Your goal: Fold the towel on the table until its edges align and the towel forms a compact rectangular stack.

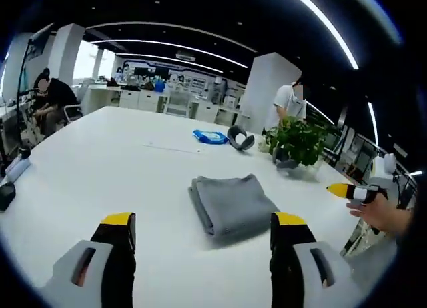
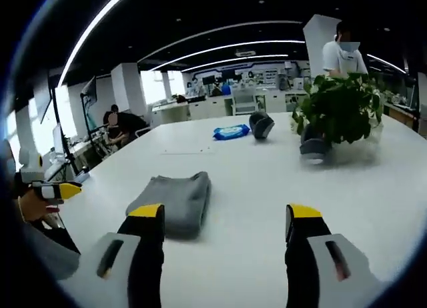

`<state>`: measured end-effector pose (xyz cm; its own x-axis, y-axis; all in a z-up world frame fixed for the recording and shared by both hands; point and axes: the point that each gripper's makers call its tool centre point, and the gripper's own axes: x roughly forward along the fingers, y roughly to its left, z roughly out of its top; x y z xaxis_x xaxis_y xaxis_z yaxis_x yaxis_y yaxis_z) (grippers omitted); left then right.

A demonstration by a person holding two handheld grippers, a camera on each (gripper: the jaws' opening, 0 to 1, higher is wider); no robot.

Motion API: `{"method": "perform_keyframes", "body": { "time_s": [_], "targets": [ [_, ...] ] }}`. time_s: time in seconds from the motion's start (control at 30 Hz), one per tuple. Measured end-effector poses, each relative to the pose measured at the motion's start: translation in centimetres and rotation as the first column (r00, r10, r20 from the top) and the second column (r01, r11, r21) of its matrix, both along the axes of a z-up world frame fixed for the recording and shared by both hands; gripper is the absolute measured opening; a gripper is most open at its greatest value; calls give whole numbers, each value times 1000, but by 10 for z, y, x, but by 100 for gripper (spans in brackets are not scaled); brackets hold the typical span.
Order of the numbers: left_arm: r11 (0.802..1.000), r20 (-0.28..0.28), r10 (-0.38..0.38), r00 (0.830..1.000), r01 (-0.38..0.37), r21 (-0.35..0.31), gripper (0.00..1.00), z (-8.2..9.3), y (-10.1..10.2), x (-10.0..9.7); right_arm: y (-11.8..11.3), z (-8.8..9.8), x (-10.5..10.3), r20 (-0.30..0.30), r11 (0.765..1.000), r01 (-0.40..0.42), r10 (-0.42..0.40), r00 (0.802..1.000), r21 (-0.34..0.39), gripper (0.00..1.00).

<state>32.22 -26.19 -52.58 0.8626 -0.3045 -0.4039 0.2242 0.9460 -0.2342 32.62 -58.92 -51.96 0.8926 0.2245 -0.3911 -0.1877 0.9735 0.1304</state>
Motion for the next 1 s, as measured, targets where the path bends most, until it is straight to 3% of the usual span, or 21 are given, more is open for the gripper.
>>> {"method": "perform_keyframes", "body": {
  "time_s": [0.03,0.13,0.2,0.27,0.5,0.63,1.0],
  "targets": [
    [1000,-18,-4,1000,4,18,86,-2,0,-1,0,-2,-3,2,1000,4,-4,1000,-1,81],
    [996,22,-14,1000,12,85,88,2,-1,1,1,-2,-5,-7,1000,6,-6,1000,6,87],
    [995,18,-27,999,25,100,90,-1,-3,0,3,5,-2,39,1000,-3,3,999,-4,87],
    [992,-9,-44,999,44,114,91,-6,-5,-1,2,-2,-4,9,1000,4,-4,1000,-5,89],
    [991,4,-45,999,44,128,94,-7,-8,-4,-4,-12,-8,-35,1000,10,-11,999,-25,91],
    [978,-4,-81,997,80,190,94,-12,-13,-6,-7,-8,-8,-12,999,29,-29,1000,-18,90],
    [943,-16,-166,986,163,289,93,-17,-24,-13,-11,-14,-13,-42,998,55,-55,998,-4,89]
  ]
}}
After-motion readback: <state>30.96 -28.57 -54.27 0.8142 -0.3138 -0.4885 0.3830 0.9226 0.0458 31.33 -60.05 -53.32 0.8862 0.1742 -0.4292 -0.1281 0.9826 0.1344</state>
